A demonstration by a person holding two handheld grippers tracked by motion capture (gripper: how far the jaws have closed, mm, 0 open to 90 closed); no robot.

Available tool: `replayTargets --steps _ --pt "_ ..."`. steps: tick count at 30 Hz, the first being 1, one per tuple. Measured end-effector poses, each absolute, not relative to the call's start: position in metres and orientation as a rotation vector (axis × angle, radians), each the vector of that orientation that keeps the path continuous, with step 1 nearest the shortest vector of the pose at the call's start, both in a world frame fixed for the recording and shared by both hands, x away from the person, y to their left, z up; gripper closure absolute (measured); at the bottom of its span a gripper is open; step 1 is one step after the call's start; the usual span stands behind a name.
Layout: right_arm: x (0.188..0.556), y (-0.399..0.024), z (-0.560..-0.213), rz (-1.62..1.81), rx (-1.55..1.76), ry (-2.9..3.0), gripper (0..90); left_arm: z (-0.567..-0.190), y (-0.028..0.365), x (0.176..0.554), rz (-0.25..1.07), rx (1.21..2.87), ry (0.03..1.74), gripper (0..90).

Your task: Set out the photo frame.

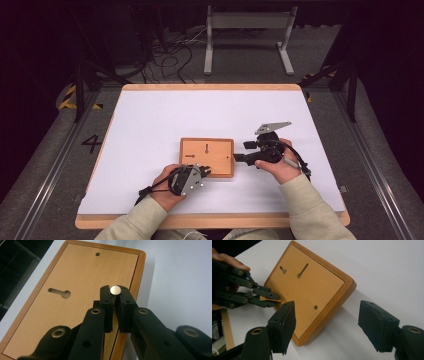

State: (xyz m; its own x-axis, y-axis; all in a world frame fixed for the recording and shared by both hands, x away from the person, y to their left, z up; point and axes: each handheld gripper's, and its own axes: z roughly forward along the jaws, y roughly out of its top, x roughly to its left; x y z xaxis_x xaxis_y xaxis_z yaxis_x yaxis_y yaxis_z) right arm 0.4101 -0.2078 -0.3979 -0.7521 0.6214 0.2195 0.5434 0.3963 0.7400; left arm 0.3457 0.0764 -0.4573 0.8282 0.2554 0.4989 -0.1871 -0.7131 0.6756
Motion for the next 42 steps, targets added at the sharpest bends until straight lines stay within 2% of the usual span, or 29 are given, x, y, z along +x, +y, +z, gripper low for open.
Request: replayTargets --steps 11,19,25,39,40,41,42 --pt "0.441 -0.181 -0.417 1.209 1.157 2.661 22.4 -0.458 0.077 0.345 0.739 2.242 0.066 84.1" --pt "0.451 -0.168 -0.429 1.233 1.180 2.698 19.2 -0.459 0.077 0.345 0.740 2.235 0.065 84.2" --pt "0.454 -0.163 -0.435 1.251 1.189 2.726 19.1 -0.459 0.077 0.345 0.740 2.238 0.065 84.1" --pt "0.456 -0.164 -0.437 1.253 1.182 2.766 26.2 -0.457 0.079 0.350 0.647 2.253 0.142 82.9" --pt "0.455 -0.165 -0.436 1.252 1.161 2.770 27.5 -0.457 0.082 0.350 0.590 2.245 0.176 80.0" --pt "0.455 -0.165 -0.436 1.252 1.161 2.770 27.5 -0.457 0.082 0.350 0.590 2.245 0.176 76.2" --pt "0.455 -0.166 -0.435 1.251 1.156 2.771 28.3 -0.457 0.084 0.351 0.569 2.236 0.206 76.2"
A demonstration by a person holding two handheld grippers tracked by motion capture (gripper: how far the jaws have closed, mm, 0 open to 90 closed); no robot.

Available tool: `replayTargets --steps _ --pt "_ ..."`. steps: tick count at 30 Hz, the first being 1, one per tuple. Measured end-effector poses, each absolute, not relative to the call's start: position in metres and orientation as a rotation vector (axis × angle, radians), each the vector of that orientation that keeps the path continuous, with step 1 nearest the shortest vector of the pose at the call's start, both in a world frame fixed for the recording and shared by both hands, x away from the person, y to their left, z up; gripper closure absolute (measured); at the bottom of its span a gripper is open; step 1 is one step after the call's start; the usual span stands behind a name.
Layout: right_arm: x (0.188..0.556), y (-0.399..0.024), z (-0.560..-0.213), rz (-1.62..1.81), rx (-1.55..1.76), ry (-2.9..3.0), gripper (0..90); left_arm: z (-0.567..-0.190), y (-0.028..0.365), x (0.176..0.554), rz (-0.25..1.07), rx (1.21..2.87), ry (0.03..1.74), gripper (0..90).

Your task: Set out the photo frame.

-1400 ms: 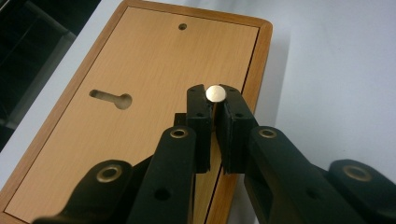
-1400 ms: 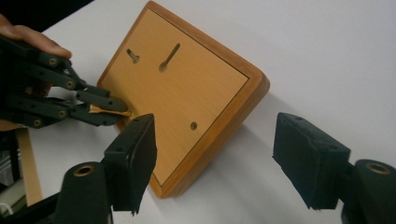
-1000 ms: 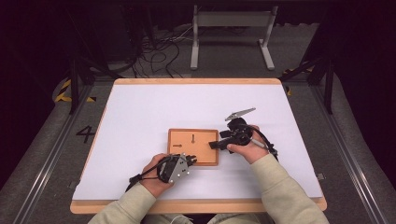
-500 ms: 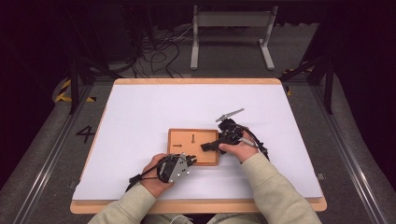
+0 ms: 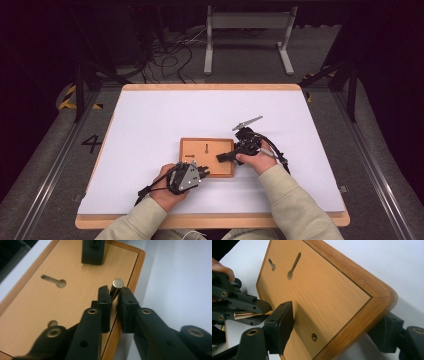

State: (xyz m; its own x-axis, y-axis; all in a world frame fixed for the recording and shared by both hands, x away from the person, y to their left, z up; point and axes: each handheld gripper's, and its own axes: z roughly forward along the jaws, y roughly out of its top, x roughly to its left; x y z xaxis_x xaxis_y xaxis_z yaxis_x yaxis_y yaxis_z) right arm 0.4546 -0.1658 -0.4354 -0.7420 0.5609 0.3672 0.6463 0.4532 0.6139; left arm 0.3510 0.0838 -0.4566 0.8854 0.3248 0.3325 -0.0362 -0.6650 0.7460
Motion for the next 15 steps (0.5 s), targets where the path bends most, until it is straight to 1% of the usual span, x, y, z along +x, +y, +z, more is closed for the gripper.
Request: replayTargets --steps 1,6,9,12,15 --pt "0.454 -0.167 -0.435 -1.172 -1.068 -2.582 29.5 -0.456 0.086 0.351 0.532 2.234 0.241 71.0" --pt "0.451 -0.169 -0.430 -1.184 -1.041 -2.607 32.3 -0.448 0.103 0.351 0.448 2.186 0.273 60.1" --pt "0.449 -0.169 -0.429 -1.192 -1.028 -2.622 33.1 -0.445 0.115 0.349 0.413 2.158 0.316 56.2" --pt "0.446 -0.169 -0.426 -1.200 -1.013 -2.644 34.1 -0.438 0.130 0.349 0.361 2.106 0.394 52.1" --pt "0.441 -0.169 -0.422 -1.212 -0.982 -2.682 36.1 -0.434 0.145 0.350 0.353 2.061 0.442 50.7"
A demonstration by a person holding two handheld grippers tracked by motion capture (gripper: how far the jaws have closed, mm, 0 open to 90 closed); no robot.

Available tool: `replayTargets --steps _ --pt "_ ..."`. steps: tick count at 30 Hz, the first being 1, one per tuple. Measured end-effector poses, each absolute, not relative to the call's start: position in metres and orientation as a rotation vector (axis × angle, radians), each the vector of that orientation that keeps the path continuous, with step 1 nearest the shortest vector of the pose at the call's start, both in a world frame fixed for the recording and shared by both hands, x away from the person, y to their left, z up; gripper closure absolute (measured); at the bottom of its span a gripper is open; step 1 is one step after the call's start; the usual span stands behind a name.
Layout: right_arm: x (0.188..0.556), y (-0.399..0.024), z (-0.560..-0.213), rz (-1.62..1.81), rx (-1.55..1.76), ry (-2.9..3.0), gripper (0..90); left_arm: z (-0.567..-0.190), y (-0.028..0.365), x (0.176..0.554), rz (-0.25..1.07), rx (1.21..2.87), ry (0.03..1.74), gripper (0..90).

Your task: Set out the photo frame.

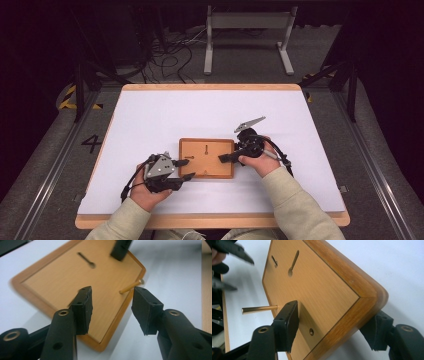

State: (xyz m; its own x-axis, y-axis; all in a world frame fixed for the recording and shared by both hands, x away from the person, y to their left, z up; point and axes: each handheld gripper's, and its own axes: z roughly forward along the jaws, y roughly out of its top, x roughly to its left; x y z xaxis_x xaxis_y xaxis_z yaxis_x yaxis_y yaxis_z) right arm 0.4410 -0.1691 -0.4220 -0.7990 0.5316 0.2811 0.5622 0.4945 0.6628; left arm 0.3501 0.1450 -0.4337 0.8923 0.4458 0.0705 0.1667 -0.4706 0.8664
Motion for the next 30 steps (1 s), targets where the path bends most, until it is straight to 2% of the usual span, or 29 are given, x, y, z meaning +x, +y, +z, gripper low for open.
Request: replayTargets --steps 11,30 --pt "0.416 -0.168 -0.404 -1.241 -0.849 -2.858 45.4 -0.434 0.186 0.352 0.383 2.005 0.568 50.6" --pt "0.362 -0.169 -0.389 -1.212 -0.494 -3.128 61.4 -0.444 0.211 0.366 0.340 1.970 0.700 50.2"
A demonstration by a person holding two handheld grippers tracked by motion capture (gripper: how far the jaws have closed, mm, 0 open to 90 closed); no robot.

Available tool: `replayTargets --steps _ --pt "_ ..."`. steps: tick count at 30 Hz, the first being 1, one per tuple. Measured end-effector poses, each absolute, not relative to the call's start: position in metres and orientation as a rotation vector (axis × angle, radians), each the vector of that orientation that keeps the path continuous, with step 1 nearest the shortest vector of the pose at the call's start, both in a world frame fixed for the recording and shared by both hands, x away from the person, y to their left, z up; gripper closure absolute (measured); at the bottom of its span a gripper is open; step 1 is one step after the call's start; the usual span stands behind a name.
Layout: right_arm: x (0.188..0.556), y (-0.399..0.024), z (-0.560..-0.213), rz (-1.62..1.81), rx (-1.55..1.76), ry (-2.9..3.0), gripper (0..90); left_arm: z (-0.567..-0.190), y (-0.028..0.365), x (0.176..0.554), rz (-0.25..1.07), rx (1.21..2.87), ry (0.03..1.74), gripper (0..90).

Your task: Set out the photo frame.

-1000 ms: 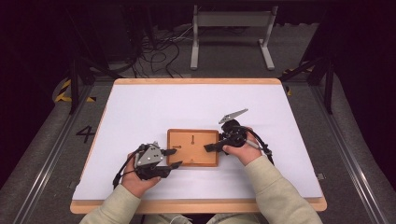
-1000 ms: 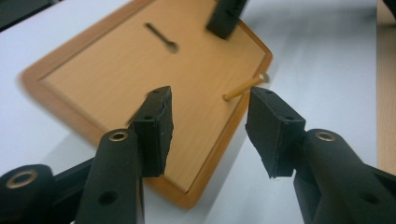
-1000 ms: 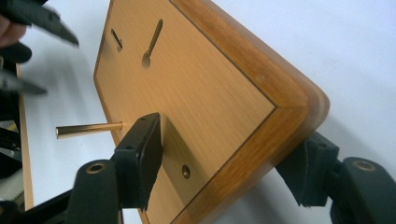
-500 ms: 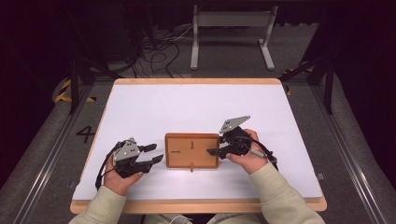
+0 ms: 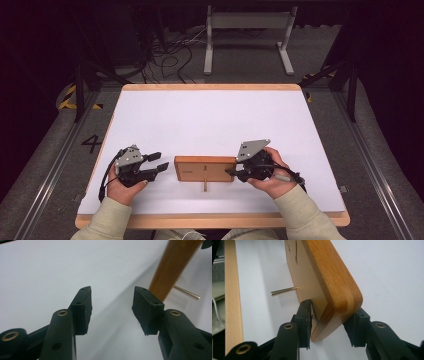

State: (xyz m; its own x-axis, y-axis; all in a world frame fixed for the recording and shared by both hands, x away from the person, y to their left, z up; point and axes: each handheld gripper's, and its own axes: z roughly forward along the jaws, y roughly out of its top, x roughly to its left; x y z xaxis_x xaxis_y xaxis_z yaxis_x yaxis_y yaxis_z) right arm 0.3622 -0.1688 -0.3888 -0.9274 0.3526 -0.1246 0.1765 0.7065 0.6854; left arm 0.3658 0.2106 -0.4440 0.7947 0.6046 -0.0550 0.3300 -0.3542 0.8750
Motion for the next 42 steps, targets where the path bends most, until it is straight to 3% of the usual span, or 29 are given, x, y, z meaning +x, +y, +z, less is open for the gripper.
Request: replayTargets --steps 15,26,31,35,42 --pt "0.346 -0.172 -0.391 0.943 0.355 2.743 62.8 -0.450 0.214 0.371 0.320 1.973 0.758 47.8" --pt "0.338 -0.174 -0.393 0.930 0.347 2.782 59.2 -0.451 0.214 0.374 0.317 1.971 0.764 47.5" --pt "0.336 -0.176 -0.395 0.906 0.400 2.829 51.8 -0.451 0.213 0.375 0.316 1.970 0.766 47.4" --pt "0.336 -0.180 -0.402 0.811 0.445 2.858 56.4 -0.451 0.212 0.375 0.320 1.971 0.770 47.3" --pt "0.337 -0.182 -0.407 0.737 0.430 2.914 83.9 -0.451 0.212 0.375 0.318 1.975 0.767 47.1"
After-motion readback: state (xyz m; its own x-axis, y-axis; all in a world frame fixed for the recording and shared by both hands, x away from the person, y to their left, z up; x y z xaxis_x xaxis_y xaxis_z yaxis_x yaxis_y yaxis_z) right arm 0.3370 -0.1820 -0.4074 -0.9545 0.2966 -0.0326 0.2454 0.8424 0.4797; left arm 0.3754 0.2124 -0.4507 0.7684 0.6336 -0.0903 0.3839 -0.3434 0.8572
